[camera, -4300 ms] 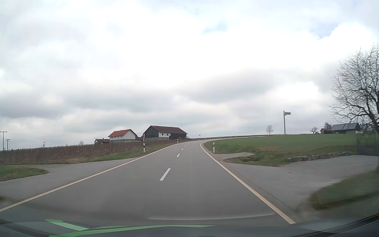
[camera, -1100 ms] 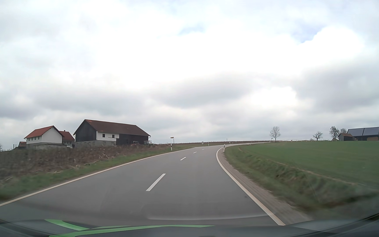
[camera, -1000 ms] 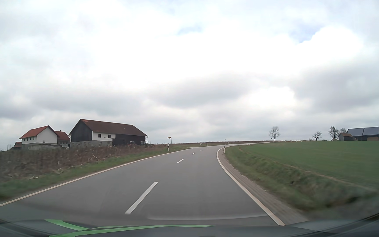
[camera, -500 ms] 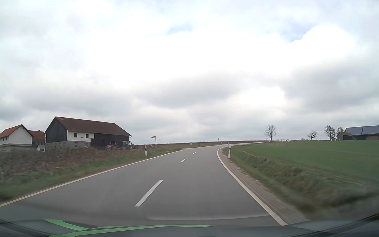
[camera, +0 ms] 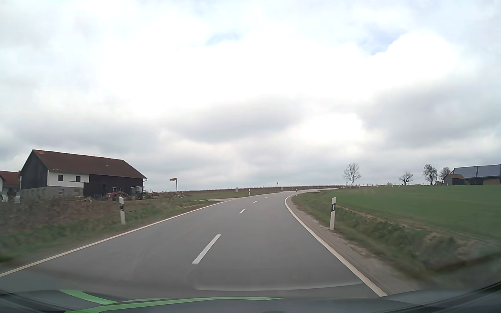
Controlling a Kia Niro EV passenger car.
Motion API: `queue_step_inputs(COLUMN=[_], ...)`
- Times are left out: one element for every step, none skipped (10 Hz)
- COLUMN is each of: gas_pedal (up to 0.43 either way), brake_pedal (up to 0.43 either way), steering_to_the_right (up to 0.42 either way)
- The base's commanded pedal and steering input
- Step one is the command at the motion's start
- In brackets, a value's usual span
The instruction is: Follow the waypoints while adhering to traffic rules and regulations
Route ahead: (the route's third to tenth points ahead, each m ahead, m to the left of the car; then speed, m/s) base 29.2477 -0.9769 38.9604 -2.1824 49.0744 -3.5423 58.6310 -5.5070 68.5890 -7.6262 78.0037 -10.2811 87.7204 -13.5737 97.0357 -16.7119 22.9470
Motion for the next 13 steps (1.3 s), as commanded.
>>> queue_step_inputs(gas_pedal=[0.319, 0.319, 0.319, 0.319, 0.331, 0.331, 0.331, 0.331, 0.331, 0.331, 0.331, 0.331, 0.331], brake_pedal=[0.000, 0.000, 0.000, 0.000, 0.000, 0.000, 0.000, 0.000, 0.000, 0.000, 0.000, 0.000, 0.000], steering_to_the_right=[0.022, 0.020, 0.019, 0.019, 0.018, 0.019, 0.019, 0.019, 0.019, 0.020, 0.020, 0.020, 0.021])
